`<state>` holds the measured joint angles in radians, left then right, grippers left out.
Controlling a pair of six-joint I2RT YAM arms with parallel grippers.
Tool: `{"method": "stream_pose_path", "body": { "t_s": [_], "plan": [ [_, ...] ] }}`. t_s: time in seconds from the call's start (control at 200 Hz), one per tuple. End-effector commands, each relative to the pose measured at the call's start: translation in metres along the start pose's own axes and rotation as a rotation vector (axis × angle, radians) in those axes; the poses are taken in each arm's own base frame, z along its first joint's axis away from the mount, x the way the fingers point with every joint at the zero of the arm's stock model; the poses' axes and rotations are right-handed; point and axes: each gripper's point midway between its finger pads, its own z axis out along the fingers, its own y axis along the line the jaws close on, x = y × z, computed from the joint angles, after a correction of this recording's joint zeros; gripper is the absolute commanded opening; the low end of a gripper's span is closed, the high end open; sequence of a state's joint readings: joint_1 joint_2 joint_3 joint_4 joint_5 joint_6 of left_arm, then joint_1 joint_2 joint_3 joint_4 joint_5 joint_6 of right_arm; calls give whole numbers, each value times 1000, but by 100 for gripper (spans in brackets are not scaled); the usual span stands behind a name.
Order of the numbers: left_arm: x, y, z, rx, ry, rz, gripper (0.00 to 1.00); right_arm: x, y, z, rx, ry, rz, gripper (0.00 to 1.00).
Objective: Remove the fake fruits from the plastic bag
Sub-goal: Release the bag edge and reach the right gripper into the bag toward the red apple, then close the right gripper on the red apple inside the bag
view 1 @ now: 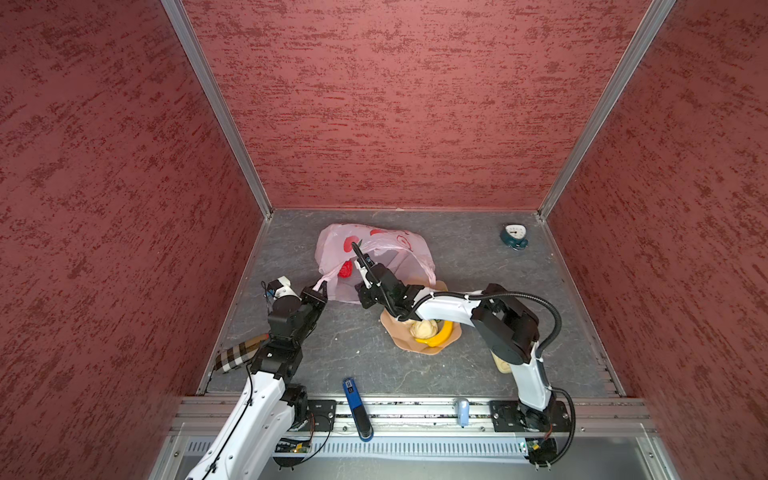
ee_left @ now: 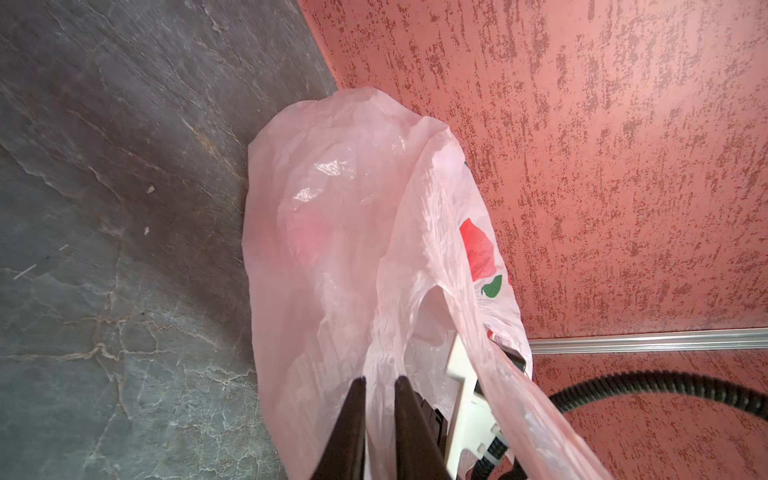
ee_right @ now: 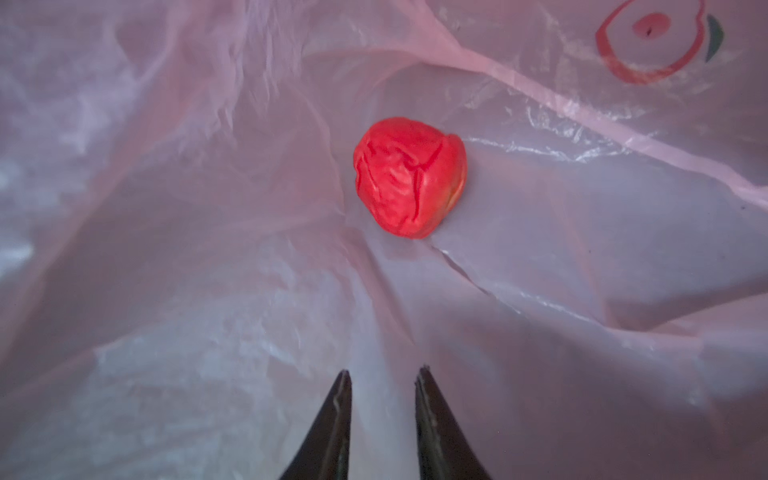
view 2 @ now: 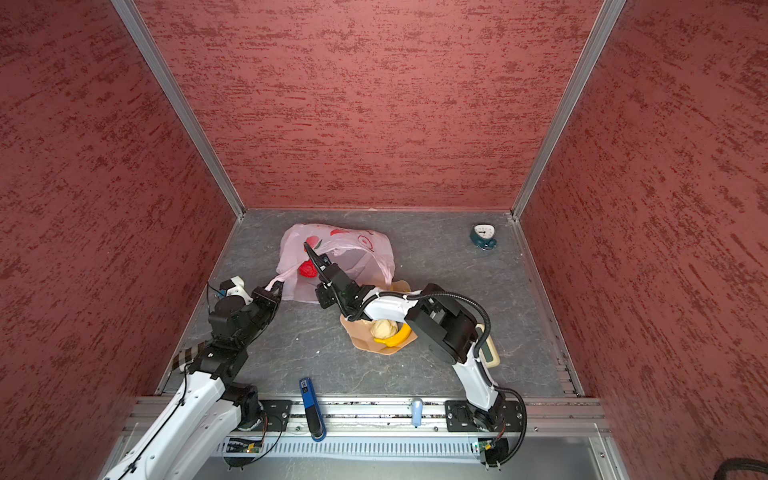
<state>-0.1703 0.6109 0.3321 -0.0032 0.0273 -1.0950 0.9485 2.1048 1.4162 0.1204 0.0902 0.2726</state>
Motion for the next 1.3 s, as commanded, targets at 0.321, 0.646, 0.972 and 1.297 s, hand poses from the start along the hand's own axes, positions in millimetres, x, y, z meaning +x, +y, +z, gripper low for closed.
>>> {"method": "stream_pose_path", "body": {
  "t_s": [0.321, 0.646, 0.972, 1.297],
  "plan": [
    [30, 51, -6, -102, 92, 14, 16, -23, 5, 48, 13, -43, 56, 66],
    [38, 60, -12, -92, 114, 26, 16, -35, -1, 69, 51, -75, 60, 81],
    [44, 57, -14, -54, 141, 31, 16, -38, -6, 94, 75, -69, 78, 82],
    [50, 58, -19, -33, 163, 20, 15, -36, -4, 116, 51, -62, 81, 83]
  ]
}}
